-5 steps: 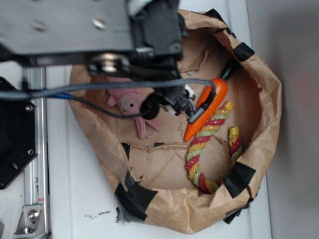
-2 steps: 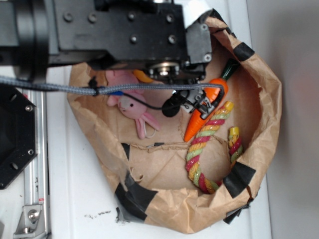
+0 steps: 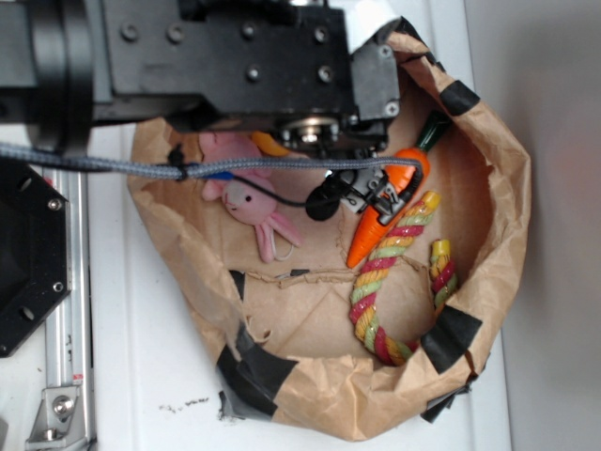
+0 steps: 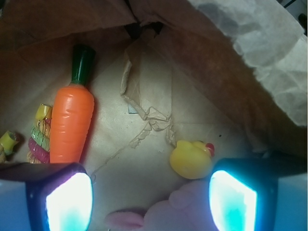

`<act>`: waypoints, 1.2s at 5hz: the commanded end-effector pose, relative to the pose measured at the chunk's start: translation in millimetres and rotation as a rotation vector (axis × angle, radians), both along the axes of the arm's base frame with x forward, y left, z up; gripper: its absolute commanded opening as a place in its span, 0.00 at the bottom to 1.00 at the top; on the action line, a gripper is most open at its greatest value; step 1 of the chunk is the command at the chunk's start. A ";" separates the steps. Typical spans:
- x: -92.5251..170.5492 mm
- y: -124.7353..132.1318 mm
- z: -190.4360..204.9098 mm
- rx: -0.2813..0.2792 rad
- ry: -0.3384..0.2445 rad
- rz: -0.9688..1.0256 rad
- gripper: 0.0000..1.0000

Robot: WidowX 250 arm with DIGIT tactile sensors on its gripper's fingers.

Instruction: Grab the yellow duck.

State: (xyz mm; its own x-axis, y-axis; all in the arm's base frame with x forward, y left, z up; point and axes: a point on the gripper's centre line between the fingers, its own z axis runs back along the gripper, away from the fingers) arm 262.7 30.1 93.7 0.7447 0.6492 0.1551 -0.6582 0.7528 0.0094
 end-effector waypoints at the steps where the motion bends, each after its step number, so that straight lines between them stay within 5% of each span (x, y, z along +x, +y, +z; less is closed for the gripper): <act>1: -24.8 6.7 -11.1 -0.035 -0.126 -0.136 1.00; 2: -21.1 2.3 -18.4 -0.086 -0.165 -0.209 1.00; 6: -9.0 6.7 -28.5 0.014 -0.141 -0.254 1.00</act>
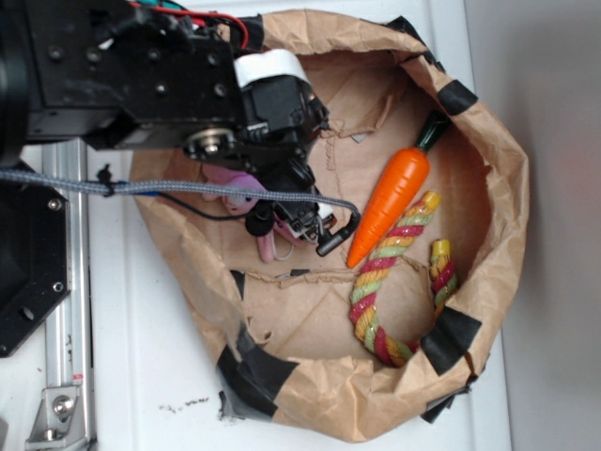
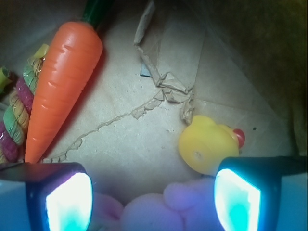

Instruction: Grab the yellow duck.

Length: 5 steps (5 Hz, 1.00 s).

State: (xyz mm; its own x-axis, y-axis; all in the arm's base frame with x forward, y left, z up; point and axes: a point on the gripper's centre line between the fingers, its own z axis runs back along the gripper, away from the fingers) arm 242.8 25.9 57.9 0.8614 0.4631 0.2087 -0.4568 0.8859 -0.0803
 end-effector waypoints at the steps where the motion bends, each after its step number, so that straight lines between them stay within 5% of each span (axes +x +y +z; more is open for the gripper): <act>1: 13.5 14.4 -0.3 0.066 -0.031 -0.030 1.00; 2: 12.4 10.4 -7.4 0.097 -0.039 -0.074 1.00; 5: 13.6 16.6 -14.2 0.059 -0.056 -0.100 1.00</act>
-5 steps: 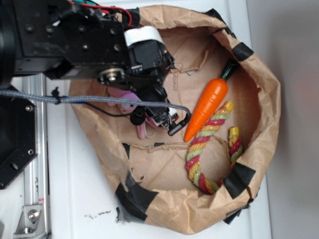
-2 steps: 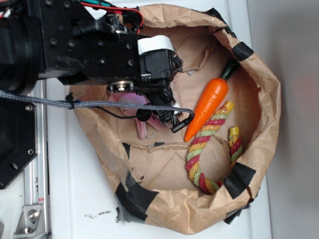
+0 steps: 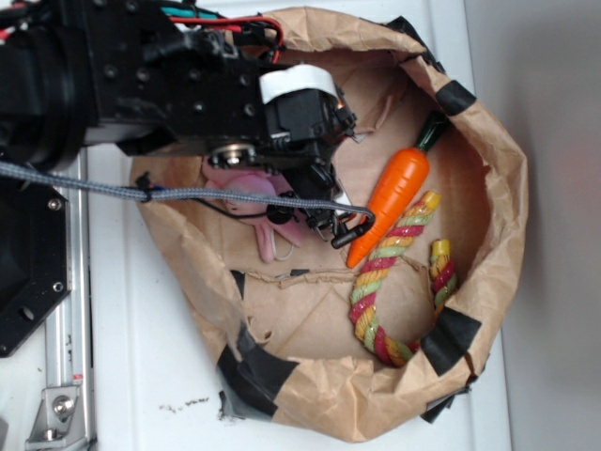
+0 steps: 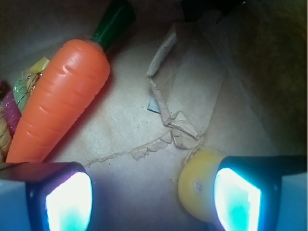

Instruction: Grab the yellow duck.

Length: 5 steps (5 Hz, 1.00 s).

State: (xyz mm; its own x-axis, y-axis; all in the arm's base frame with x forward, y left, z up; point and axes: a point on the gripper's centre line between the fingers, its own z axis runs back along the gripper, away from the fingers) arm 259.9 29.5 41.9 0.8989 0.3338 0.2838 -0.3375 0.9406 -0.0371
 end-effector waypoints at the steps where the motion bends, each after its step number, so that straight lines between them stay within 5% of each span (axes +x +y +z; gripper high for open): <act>1: -4.6 9.4 1.2 -0.008 0.001 0.021 1.00; 3: -7.5 4.5 -3.8 -0.024 0.026 0.015 1.00; 4: -14.6 3.2 -29.7 -0.039 0.065 -0.002 1.00; 5: -21.9 31.7 -71.1 0.007 0.155 0.068 1.00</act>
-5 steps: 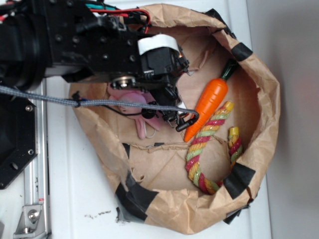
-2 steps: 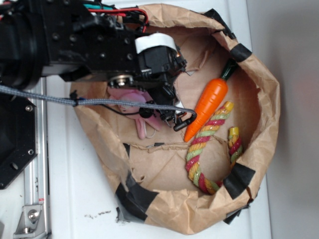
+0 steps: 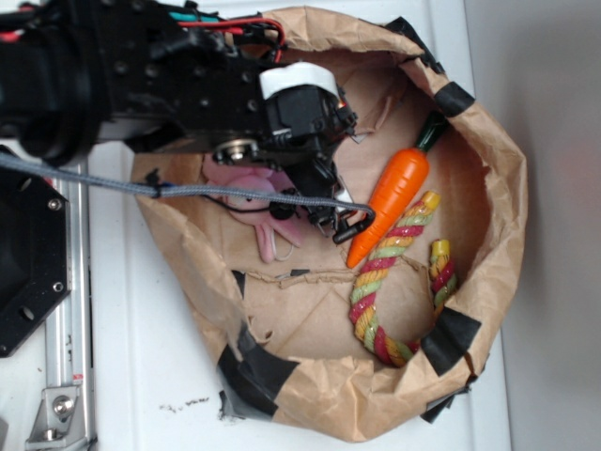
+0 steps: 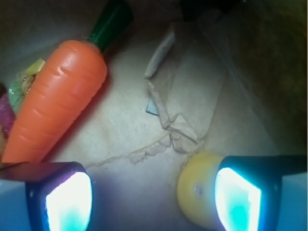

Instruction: Grab the yellow duck.

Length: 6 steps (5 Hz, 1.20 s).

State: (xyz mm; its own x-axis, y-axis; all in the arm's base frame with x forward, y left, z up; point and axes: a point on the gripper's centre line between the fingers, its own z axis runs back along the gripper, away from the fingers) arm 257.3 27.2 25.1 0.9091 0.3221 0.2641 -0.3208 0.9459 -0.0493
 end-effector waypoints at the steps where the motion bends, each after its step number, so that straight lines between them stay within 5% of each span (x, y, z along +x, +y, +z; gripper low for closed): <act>1: -19.5 39.1 -43.1 0.014 0.109 0.098 1.00; 6: -38.5 33.4 5.3 -0.018 0.035 0.082 1.00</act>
